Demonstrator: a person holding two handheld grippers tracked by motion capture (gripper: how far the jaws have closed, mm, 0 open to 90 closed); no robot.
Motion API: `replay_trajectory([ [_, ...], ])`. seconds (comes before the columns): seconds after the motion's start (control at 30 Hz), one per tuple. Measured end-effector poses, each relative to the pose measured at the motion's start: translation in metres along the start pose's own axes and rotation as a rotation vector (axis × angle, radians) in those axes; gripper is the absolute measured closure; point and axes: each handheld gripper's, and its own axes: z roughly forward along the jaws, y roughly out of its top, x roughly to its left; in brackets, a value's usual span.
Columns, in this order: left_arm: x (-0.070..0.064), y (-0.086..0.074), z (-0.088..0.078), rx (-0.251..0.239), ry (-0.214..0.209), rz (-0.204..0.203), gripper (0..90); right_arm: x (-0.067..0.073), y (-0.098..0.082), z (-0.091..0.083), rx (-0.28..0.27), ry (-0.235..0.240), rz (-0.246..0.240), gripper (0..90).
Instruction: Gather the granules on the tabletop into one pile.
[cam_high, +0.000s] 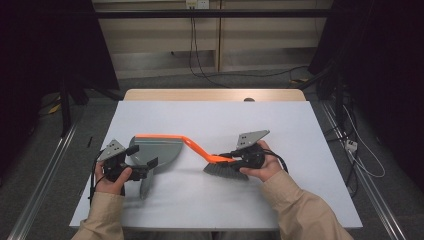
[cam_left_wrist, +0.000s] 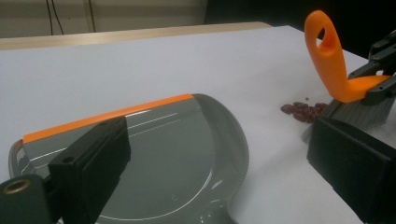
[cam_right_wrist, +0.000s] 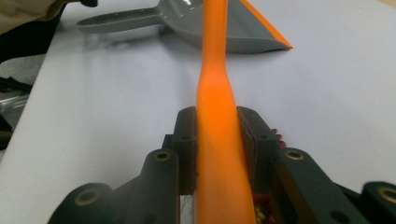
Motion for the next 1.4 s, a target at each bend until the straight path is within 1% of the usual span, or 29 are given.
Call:
replay_trajectory([
  [0.03, 0.000, 0.000, 0.000, -0.002, 0.000, -0.004, 5.9, -0.002, -0.001, 0.000, -0.008, -0.011, 0.000, 71.0],
  [0.1, 0.001, 0.000, 0.000, 0.000, 0.001, -0.004, 5.9, -0.006, -0.001, 0.000, -0.014, -0.013, 0.003, 71.0],
  [0.17, 0.000, 0.000, 0.001, -0.004, 0.001, -0.009, 5.9, -0.008, 0.000, 0.000, -0.014, -0.028, -0.003, 71.1],
  [0.23, 0.000, 0.000, 0.001, -0.003, -0.001, -0.008, 5.9, -0.009, 0.001, 0.000, -0.020, -0.021, 0.007, 71.1],
  [0.3, 0.000, 0.000, 0.001, -0.004, -0.001, -0.009, 5.9, -0.009, 0.002, -0.002, -0.020, -0.028, 0.000, 71.1],
  [0.4, 0.000, 0.000, 0.001, -0.003, 0.001, -0.009, 5.9, -0.010, 0.007, -0.009, -0.050, -0.036, 0.003, 71.1],
  [0.5, 0.000, 0.000, 0.000, -0.001, 0.001, -0.002, 5.9, -0.011, 0.012, -0.022, -0.084, -0.087, 0.013, 71.0],
  [0.57, 0.000, 0.000, 0.000, -0.002, 0.000, -0.003, 5.9, -0.014, 0.012, -0.030, -0.097, -0.128, 0.033, 71.0],
  [0.63, 0.000, 0.000, 0.000, -0.002, -0.001, -0.001, 5.9, -0.019, 0.009, -0.037, -0.089, -0.173, 0.042, 71.0],
  [0.67, -0.001, 0.000, 0.000, -0.007, -0.002, -0.008, 5.9, -0.020, 0.008, -0.039, -0.085, -0.184, 0.044, 71.0],
  [0.77, -0.001, 0.000, 0.000, -0.005, -0.005, -0.004, 5.9, -0.024, 0.003, -0.043, -0.080, -0.224, 0.050, 71.0],
  [0.8, -0.001, 0.000, 0.001, -0.001, -0.004, -0.005, 5.9, -0.026, 0.002, -0.044, -0.076, -0.251, 0.044, 71.0],
  [0.83, -0.001, 0.000, 0.001, -0.001, -0.004, -0.003, 5.9, -0.028, 0.000, -0.043, -0.074, -0.276, 0.044, 71.0],
  [0.9, -0.001, 0.000, 0.001, 0.000, -0.005, -0.002, 5.9, -0.032, -0.003, -0.043, -0.079, -0.302, 0.058, 71.0],
  [0.97, -0.001, 0.000, 0.001, -0.001, -0.005, -0.003, 5.9, -0.035, -0.007, -0.040, -0.070, -0.329, 0.062, 71.0],
  [1.07, 0.000, 0.000, 0.000, -0.002, -0.001, 0.000, 5.9, -0.034, -0.014, -0.032, -0.046, -0.373, 0.062, 71.0],
  [1.1, 0.000, 0.000, 0.000, 0.000, -0.001, -0.004, 5.9, -0.033, -0.016, -0.029, -0.042, -0.377, 0.063, 71.1],
  [1.13, 0.000, 0.000, 0.000, 0.000, 0.001, -0.006, 5.9, -0.032, -0.018, -0.027, -0.058, -0.378, 0.072, 71.1],
  [1.17, 0.000, 0.000, -0.001, 0.001, 0.001, -0.004, 5.9, -0.030, -0.019, -0.026, -0.065, -0.369, 0.078, 71.1],
  [1.23, 0.000, 0.000, 0.000, 0.000, 0.001, -0.006, 5.9, -0.025, -0.017, -0.021, -0.072, -0.380, 0.068, 71.1],
  [1.27, 0.000, 0.000, 0.000, 0.001, 0.000, -0.001, 5.9, -0.022, -0.017, -0.019, -0.073, -0.368, 0.065, 71.1],
  [1.33, -0.001, 0.000, 0.001, 0.000, -0.002, -0.009, 5.9, -0.019, -0.014, -0.015, -0.068, -0.376, 0.047, 71.1],
  [1.37, -0.001, 0.000, 0.001, 0.001, -0.002, -0.008, 5.9, -0.017, -0.012, -0.012, -0.078, -0.360, 0.049, 71.1],
  [1.4, -0.002, 0.000, 0.001, 0.000, -0.003, -0.007, 5.9, -0.016, -0.012, -0.010, -0.079, -0.364, 0.046, 71.1],
])
